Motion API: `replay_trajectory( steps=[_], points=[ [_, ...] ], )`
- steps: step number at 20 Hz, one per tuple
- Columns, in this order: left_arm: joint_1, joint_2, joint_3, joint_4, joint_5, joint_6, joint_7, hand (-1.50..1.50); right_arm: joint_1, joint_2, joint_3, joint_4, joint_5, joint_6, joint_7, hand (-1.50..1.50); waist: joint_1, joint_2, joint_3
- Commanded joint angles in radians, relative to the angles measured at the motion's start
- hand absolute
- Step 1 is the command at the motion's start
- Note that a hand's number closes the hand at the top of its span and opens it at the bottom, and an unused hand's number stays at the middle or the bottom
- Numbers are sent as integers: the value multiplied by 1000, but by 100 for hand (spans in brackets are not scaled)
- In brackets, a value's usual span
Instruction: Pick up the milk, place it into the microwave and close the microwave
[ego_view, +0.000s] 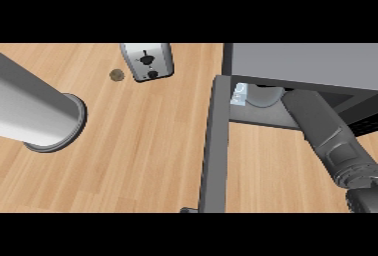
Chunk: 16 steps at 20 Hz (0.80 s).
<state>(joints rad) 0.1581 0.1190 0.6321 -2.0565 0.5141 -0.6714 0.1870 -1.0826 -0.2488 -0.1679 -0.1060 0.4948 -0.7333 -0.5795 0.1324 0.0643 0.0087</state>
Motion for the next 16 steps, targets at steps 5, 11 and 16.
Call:
replay_trajectory(
  steps=[5, 11, 16],
  points=[
    [5, -11, -64, 28, 6, -86, -25, -150, 3, 18, -97, -36, -106, 186, -109, -150, -20, -13, -3],
    [5, -61, -123, 20, -40, -96, -32, -150, 67, 39, -164, -41, -181, 339, -215, -150, -57, -28, -5],
    [-4, -87, -189, -16, -43, -70, 19, -150, 84, 83, -210, -40, -237, 424, -237, -150, -77, -41, -5]
  ],
)
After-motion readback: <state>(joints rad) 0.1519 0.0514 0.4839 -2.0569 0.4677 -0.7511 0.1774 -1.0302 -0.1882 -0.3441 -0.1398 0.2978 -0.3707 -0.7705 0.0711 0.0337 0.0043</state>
